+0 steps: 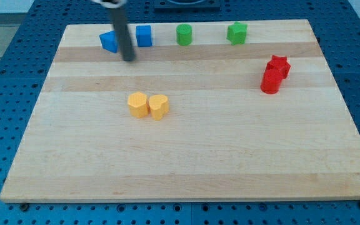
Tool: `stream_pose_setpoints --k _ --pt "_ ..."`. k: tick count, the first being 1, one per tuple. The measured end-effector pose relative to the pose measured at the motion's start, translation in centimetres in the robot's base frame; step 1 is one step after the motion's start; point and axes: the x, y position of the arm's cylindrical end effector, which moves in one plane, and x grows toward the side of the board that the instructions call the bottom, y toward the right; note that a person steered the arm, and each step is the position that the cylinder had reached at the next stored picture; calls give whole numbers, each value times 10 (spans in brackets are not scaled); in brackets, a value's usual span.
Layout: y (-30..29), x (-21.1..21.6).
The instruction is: Move the yellow blocks parallel to each other
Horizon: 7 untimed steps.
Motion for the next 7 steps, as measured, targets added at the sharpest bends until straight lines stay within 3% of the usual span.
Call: stream_pose_setpoints --k 1,2,4,6,7 --pt "84 13" --pt "108 51" --pt "44 100" --pt "30 104" --pt "-13 118"
